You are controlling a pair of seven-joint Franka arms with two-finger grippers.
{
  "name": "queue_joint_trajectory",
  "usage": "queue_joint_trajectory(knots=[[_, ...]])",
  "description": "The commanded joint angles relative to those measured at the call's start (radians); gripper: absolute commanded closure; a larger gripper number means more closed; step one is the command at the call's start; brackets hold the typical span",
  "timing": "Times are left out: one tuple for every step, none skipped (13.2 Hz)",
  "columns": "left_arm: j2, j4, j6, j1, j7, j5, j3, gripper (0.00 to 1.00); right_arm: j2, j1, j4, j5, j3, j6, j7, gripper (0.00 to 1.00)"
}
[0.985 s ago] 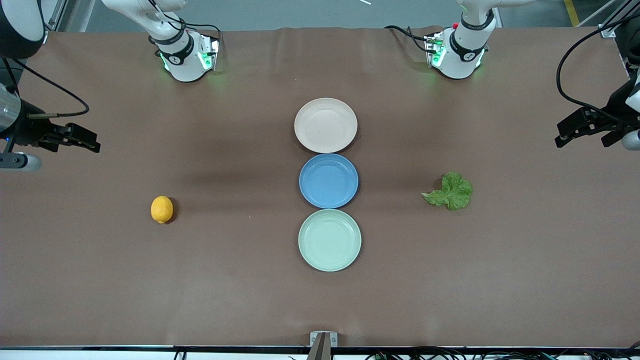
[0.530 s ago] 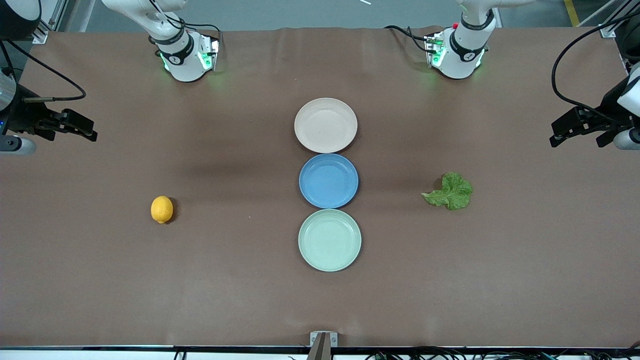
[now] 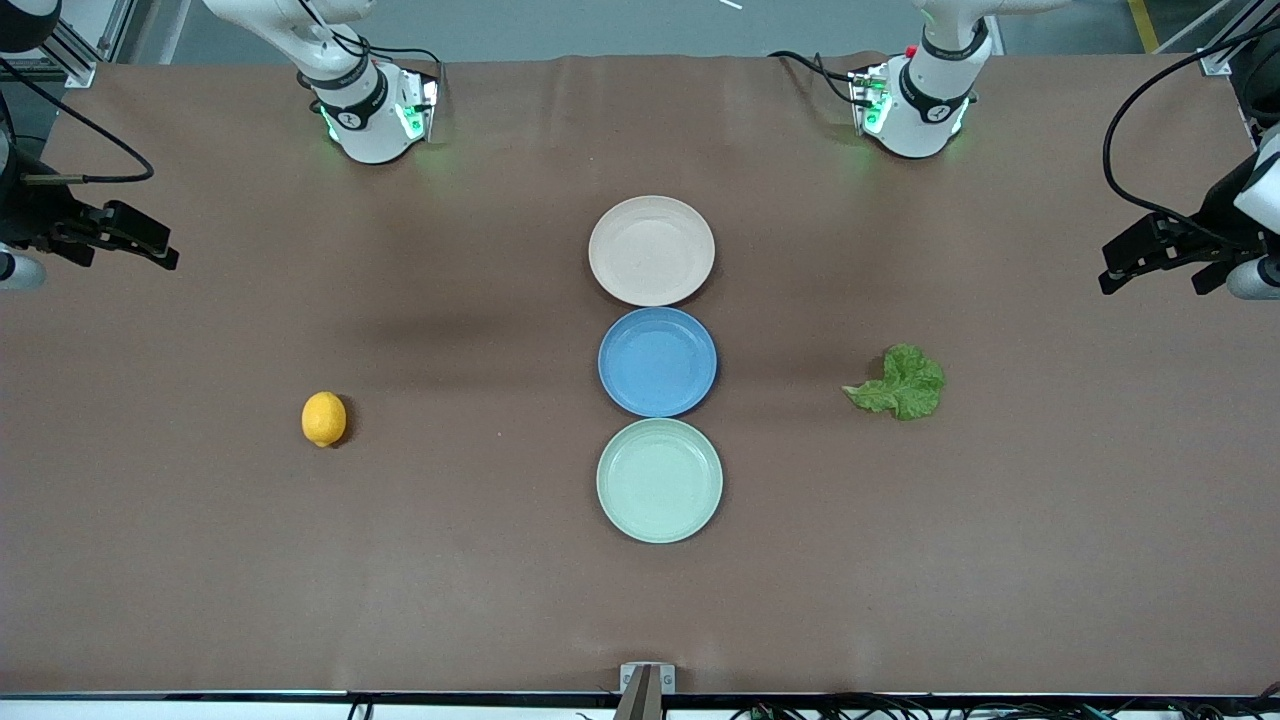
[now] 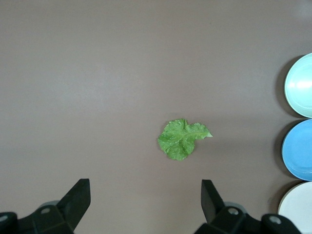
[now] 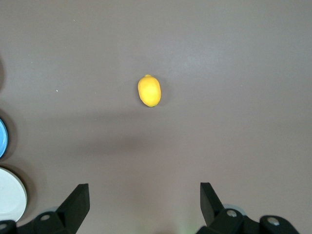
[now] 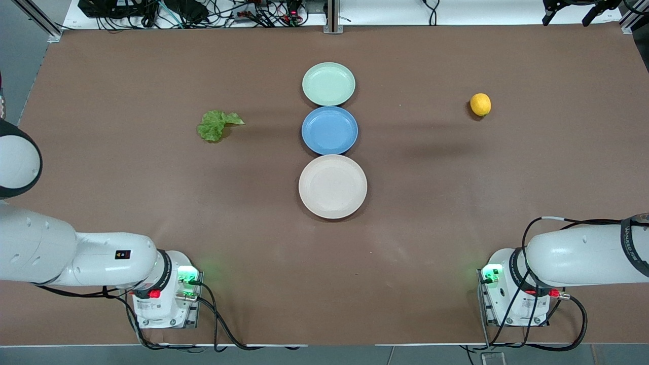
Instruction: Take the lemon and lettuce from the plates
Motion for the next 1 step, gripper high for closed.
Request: queue_joint_trajectory(knots=[[0.005, 0.018, -0.018, 0.003, 0.014, -0.004, -0.003, 0.0, -0.042, -0.007, -0.043, 0.013, 0.0, 0.012, -0.008, 0.0]])
